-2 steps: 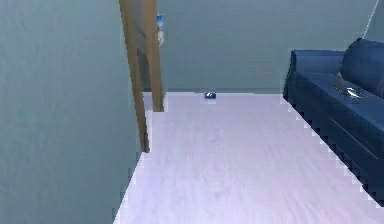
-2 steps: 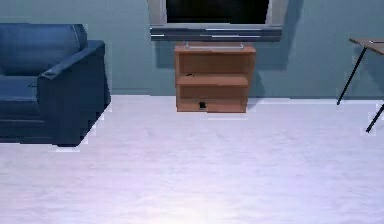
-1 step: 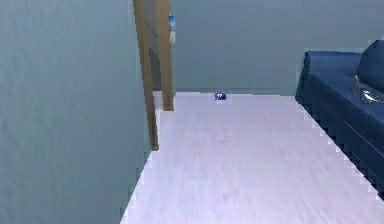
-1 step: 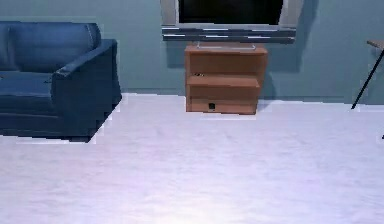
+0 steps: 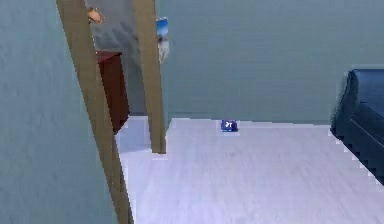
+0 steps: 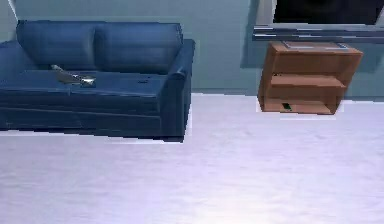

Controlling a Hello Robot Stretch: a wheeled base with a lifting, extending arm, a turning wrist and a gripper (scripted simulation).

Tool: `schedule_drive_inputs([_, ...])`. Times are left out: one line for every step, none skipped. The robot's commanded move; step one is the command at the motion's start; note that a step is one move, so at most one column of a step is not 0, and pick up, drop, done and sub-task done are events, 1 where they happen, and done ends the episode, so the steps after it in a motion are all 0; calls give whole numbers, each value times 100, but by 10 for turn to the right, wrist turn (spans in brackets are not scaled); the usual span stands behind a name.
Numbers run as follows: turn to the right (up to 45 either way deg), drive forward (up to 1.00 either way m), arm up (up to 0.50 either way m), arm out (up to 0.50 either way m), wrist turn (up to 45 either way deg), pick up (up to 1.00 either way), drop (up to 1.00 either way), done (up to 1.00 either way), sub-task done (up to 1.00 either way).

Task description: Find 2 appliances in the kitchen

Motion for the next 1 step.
schedule_drive_inputs([0,95,0,0,0,0,0,0,0])
